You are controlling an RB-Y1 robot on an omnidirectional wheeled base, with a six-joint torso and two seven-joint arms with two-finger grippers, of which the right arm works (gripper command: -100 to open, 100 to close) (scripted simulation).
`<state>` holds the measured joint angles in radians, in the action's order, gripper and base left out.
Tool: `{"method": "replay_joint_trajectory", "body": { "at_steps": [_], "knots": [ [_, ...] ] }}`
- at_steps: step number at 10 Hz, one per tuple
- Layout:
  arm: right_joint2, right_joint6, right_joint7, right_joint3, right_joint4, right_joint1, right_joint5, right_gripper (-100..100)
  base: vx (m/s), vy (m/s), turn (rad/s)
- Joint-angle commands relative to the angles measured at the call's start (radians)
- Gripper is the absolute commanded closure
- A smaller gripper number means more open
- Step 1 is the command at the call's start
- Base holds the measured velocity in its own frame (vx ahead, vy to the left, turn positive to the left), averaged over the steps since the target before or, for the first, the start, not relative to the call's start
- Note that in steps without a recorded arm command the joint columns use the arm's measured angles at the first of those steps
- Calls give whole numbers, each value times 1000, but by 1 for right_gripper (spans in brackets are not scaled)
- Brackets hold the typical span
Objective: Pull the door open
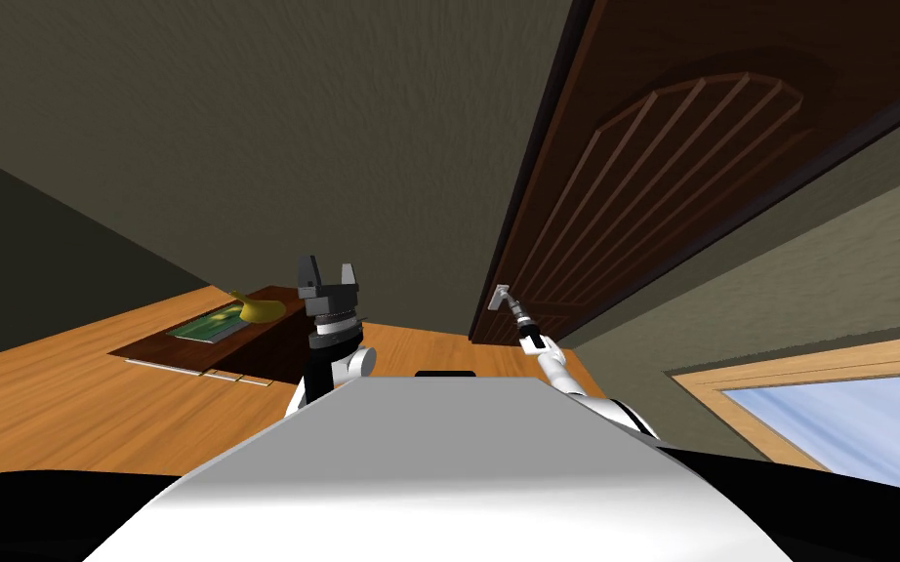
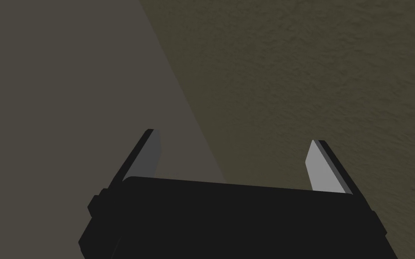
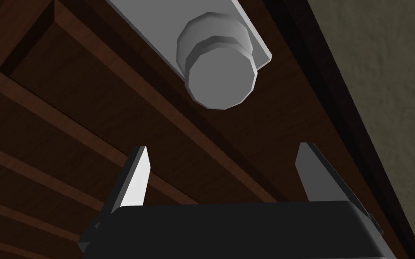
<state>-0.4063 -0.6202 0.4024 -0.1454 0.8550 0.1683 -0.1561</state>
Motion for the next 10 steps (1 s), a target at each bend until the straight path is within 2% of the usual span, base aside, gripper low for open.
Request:
{"method": "replay_joint_trajectory", "body": {
  "at_steps": [1,3,4,5,6,9,10],
  "knots": [
    [-6,-7,34,-3,-8,-1,-9,-100,-13,42,-21],
    [-23,-16,97,-12,-6,-19,-39,-100,-18,47,-26],
    [-23,-16,115,-12,-6,-19,-39,-100,-18,50,-17],
    [-32,-21,149,-17,-6,-28,-54,-100,-12,49,-22],
    [-32,-21,155,-17,-6,-28,-54,-100,-12,33,-13],
    [-56,-33,249,-30,-5,-53,-97,-100,-18,53,-27],
    [-56,-33,258,-30,-5,-53,-97,-100,-20,53,-12]
  ]
}}
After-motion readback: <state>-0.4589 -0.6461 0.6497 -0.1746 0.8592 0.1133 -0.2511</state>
